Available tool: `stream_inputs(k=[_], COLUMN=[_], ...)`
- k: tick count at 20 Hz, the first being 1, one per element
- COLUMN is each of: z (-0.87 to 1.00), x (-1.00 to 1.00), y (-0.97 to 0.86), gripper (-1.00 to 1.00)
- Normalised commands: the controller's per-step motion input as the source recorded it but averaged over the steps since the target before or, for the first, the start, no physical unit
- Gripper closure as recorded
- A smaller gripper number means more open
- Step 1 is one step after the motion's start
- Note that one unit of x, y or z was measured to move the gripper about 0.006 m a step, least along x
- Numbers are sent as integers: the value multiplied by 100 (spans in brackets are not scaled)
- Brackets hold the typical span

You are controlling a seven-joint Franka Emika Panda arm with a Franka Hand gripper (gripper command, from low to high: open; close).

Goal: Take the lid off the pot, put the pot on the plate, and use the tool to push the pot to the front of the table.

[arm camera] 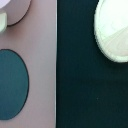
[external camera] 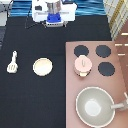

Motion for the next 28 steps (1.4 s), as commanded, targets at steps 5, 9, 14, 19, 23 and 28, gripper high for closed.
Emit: stream_inputs(k=[5, 9, 14, 19, 23, 28], z=[21, 63, 80, 75, 51, 24], x=[33, 61, 75, 94, 100, 83], y=[30, 52, 48, 51, 55, 67], gripper=[-100, -100, -100, -100, -100, -100])
